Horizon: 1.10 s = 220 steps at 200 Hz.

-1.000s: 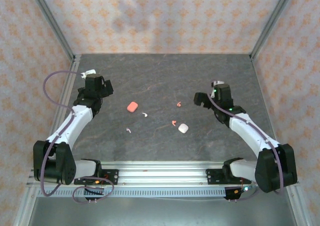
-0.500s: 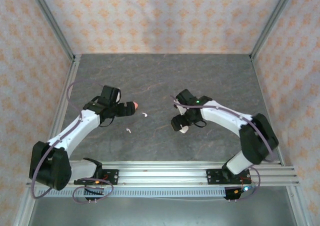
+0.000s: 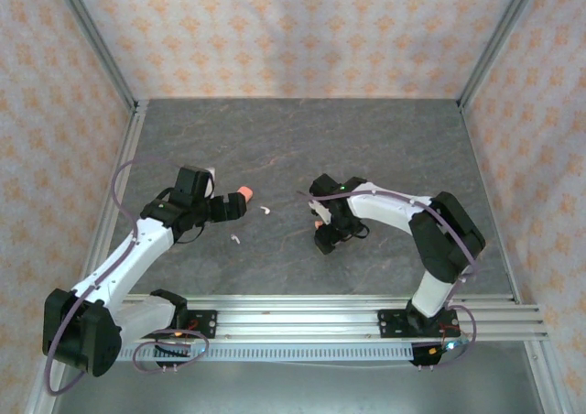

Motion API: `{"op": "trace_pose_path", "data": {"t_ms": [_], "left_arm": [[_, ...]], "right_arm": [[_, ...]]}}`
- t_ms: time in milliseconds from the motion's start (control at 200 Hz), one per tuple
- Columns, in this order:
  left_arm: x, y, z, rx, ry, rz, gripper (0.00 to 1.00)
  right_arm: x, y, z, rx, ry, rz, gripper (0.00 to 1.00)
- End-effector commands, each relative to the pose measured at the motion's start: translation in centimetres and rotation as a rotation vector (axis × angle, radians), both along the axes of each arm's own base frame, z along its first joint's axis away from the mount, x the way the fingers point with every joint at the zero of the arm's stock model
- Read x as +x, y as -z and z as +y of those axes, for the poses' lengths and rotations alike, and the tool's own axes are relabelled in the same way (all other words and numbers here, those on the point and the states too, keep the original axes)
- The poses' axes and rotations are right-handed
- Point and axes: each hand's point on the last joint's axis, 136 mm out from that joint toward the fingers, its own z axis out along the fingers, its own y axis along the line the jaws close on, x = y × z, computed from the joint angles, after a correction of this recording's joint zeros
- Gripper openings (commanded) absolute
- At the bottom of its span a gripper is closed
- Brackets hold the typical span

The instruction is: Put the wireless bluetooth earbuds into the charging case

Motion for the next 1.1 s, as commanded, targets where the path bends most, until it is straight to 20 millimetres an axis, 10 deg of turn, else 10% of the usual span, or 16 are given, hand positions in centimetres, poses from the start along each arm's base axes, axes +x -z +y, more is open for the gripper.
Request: {"op": "trace_pose_path", "data": {"t_ms": [0, 625, 1096], "left_arm": [[-0.3, 0.6, -0.5, -0.022, 0.000, 0.017, 0.99], [-0.2, 1.3, -0.4, -0.051, -0.052, 0.023, 0.94], [-0.5, -6.3, -2.1, -0.145, 0.081, -0.212, 0.92]], "right_arm": [[0.5, 0.3, -0.2, -0.033, -0.020, -0.022, 0.73], [1.0, -0.4, 1.0, 0.030, -0.062, -0.067, 0.49], [2.4, -10.4, 6.0, 0.292, -0.130, -0.381, 0.41]]}}
